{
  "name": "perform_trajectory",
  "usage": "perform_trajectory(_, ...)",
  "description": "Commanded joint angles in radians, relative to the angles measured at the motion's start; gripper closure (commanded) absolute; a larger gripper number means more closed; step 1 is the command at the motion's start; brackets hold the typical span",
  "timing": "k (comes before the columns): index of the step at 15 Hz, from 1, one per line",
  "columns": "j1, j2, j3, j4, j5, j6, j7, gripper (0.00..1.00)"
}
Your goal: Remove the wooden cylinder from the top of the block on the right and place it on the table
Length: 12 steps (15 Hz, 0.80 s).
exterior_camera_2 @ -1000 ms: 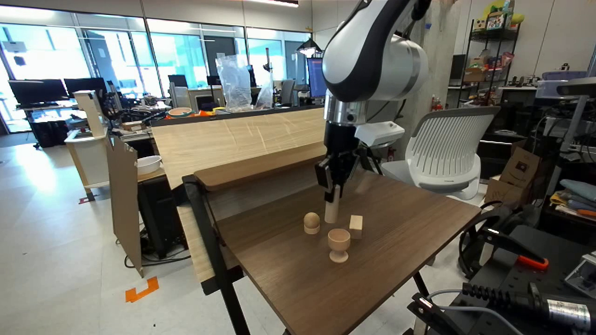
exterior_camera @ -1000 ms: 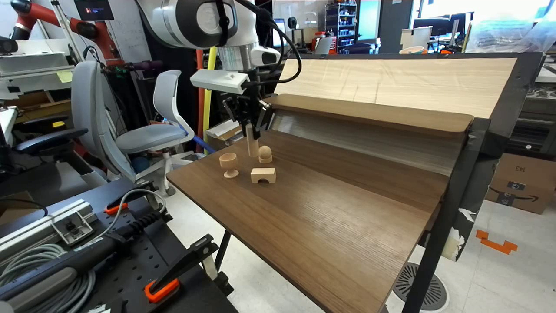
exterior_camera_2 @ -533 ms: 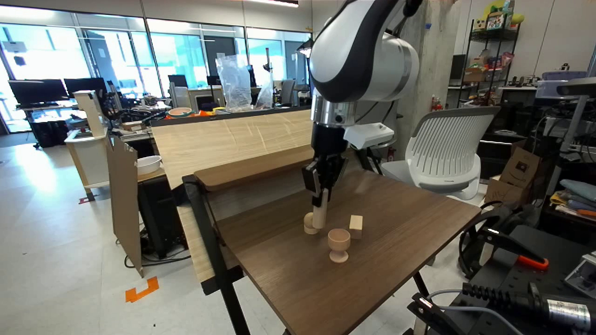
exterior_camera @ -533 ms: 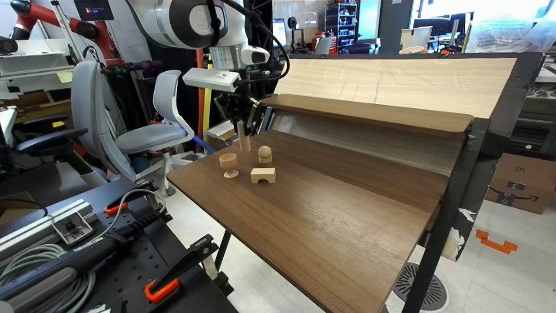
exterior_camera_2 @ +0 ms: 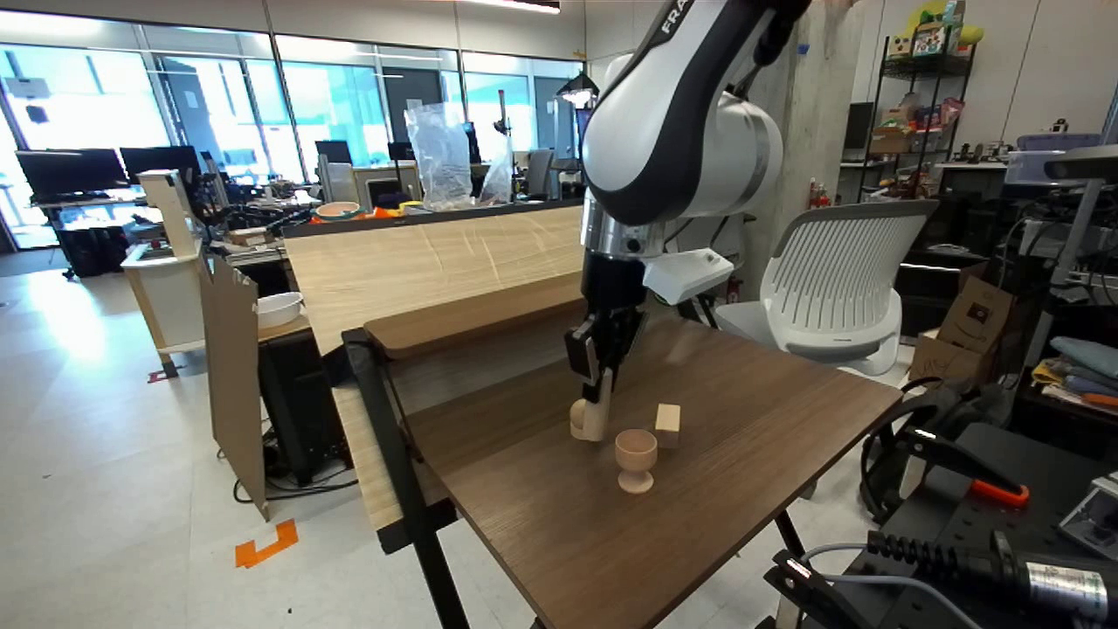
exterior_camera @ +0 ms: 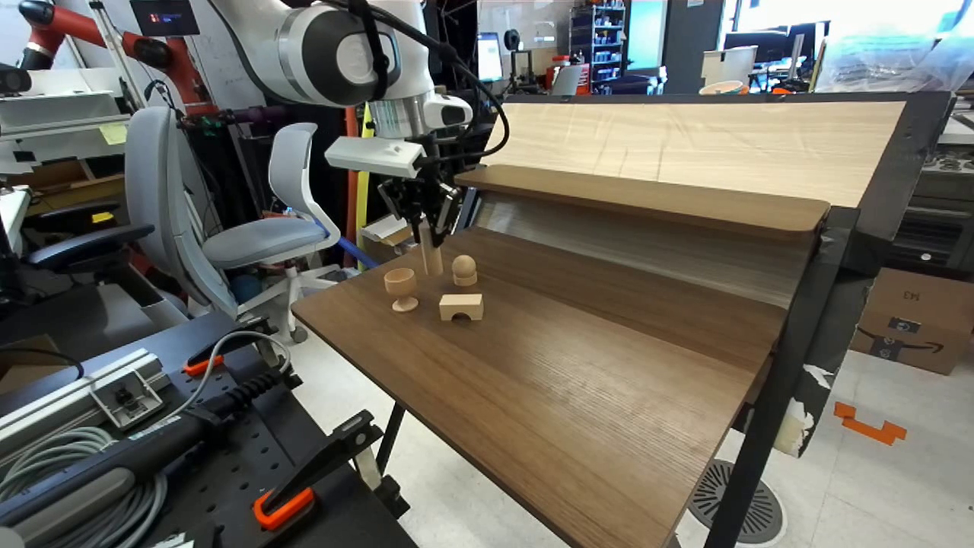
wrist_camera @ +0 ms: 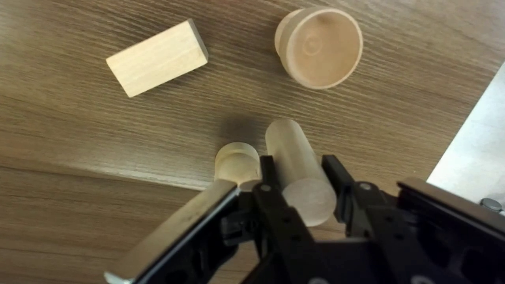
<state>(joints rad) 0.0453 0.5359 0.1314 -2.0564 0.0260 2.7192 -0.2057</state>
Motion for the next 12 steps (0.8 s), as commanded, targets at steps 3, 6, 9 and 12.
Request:
perform_trajectory(3,0.018,0.059,-0.014,0.037,-0.039,0.046,0.021,0.92)
perform_trajectory(6,0.022,0.069,-0.018,0.038,-0.049,0.054,0.025,0.92)
perform_trajectory(9,0.024,0.071,-0.023,0.037,-0.062,0.053,0.025,0.34)
perform_trajectory(12,0.025,0.063,-0.03,0.033,-0.073,0.049,0.03,0.13)
